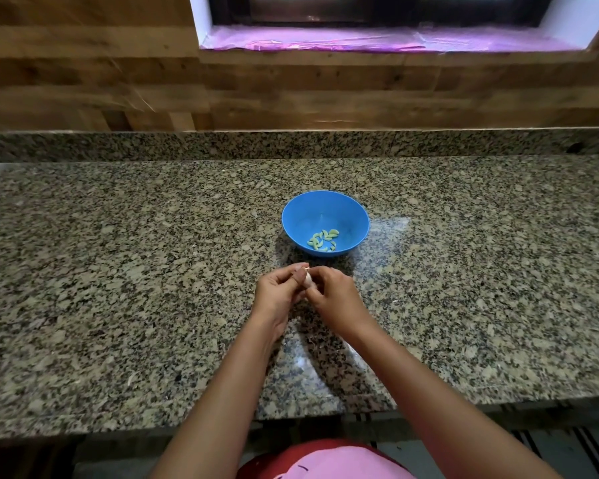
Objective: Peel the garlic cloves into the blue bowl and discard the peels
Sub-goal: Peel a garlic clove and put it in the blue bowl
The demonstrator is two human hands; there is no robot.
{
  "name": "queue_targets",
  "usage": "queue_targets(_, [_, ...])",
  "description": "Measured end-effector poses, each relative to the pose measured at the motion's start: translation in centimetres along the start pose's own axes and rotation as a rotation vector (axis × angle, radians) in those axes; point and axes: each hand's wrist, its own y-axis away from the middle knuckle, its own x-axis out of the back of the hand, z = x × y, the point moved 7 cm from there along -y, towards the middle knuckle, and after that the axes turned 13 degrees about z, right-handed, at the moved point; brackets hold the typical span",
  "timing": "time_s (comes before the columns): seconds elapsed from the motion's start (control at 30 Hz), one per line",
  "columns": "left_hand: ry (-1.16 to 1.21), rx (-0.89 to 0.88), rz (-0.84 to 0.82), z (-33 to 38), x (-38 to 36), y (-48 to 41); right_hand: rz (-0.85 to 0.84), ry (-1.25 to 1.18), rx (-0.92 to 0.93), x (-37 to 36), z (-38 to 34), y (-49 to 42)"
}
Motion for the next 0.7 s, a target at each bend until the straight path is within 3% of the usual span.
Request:
queue_targets(0.4, [-0.032, 0.045, -0.015, -0.1, -0.9, 0.3, -0.001, 0.048, 0.026, 0.9, 0.2, -0.2])
queue_targets(0.6, [0.009, 0.105, -0.084, 0.2, -0.5, 0.2, -0.187, -0.196, -0.182, 0.6, 0.8, -0.3])
queue_targets(0.7, [0.017, 0.172, -0.105, -0.7, 0.2, 0.1, -0.188, -0.336, -0.348, 0.5, 1.5, 0.0])
